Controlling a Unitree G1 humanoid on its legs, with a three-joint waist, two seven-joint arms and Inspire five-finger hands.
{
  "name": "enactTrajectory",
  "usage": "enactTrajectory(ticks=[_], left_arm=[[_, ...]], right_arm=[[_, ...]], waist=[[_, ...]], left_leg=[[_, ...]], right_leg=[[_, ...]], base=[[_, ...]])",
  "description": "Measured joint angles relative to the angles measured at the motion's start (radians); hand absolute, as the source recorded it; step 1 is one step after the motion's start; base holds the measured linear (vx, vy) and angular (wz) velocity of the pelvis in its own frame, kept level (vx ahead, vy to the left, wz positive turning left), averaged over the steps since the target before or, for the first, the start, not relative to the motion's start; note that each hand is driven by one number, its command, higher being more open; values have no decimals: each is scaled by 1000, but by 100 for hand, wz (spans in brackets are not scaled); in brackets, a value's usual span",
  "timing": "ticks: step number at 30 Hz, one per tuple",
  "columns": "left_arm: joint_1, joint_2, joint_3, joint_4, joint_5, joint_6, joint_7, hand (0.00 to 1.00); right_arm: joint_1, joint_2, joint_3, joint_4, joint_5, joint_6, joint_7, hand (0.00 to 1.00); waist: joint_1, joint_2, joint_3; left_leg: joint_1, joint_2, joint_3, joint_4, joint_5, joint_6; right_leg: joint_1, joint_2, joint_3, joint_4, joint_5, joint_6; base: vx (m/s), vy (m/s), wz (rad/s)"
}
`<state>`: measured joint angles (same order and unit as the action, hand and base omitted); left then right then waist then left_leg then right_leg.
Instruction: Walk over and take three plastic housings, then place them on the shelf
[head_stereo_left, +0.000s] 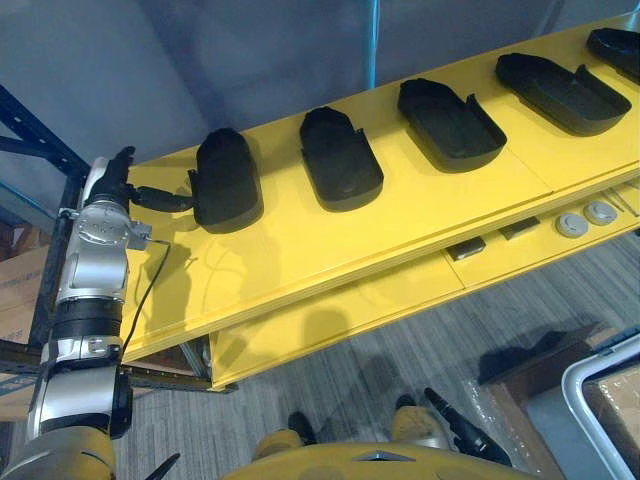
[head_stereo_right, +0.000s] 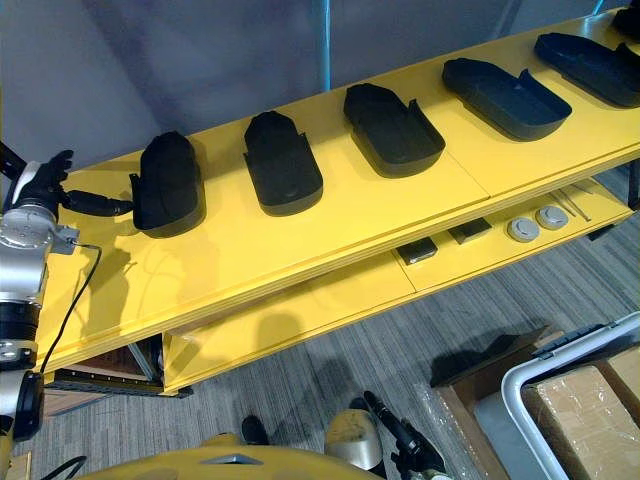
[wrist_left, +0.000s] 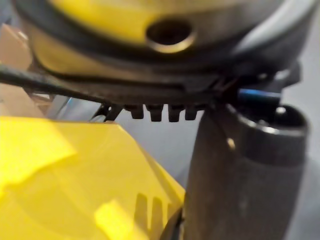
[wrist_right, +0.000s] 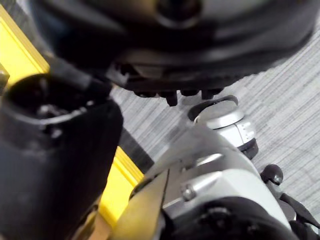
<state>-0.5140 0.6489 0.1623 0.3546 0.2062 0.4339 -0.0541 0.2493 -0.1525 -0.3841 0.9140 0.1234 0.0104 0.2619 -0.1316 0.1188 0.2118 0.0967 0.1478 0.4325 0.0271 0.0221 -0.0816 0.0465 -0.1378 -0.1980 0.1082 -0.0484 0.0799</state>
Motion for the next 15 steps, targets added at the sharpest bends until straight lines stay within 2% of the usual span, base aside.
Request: enactTrajectory(ticks=[2,5,8,10,11,13,15], left_arm=[[10,1,0,-38,-7,-21,18,100],[14,4,0,-97,-75,-89,79,100],[63,5,14,-232,-235,-195,135,100],[131,-18,22,-367,-381,-301,160,100],[147,-33,24,-397,-406,-328,166,100],[223,-110,55,-490,-431,-433,183,100],[289,-177,68,-528,-378,-516,204,100]], right_arm=[[-1,0,0,11,0,0,-6,100],[1,1,-1,24,0,0,-8,100],[-6,2,-19,34,0,-2,-11,100],[-11,4,-37,35,0,-15,-16,100],[-11,6,-38,35,0,-20,-17,100],[-23,12,-37,35,0,-31,-23,100],[-30,14,-35,35,0,-38,-29,100]], waist=[[4,-4,-5],[19,-14,-14],[23,-20,-20],[22,-21,-30],[22,-22,-32],[23,-23,-39],[28,-17,-44]], left_leg=[[1,-1,0,-1,-2,1],[0,-5,-1,-7,0,3],[0,-12,-8,-14,7,8],[0,-16,-17,-16,7,8],[1,-16,-20,-16,7,8],[3,-15,-25,-17,7,8],[7,-14,-26,-21,7,8]], right_leg=[[7,0,-1,-14,10,3],[10,0,-1,-25,22,7],[20,-3,-5,-31,29,15],[35,-4,-15,-49,35,16],[41,-4,-17,-54,35,16],[46,-2,-19,-61,36,16],[50,0,-19,-64,36,16]], base=[[-47,19,1],[0,0,0],[47,9,8],[81,6,11],[74,-1,9],[42,-15,2],[0,0,0]])
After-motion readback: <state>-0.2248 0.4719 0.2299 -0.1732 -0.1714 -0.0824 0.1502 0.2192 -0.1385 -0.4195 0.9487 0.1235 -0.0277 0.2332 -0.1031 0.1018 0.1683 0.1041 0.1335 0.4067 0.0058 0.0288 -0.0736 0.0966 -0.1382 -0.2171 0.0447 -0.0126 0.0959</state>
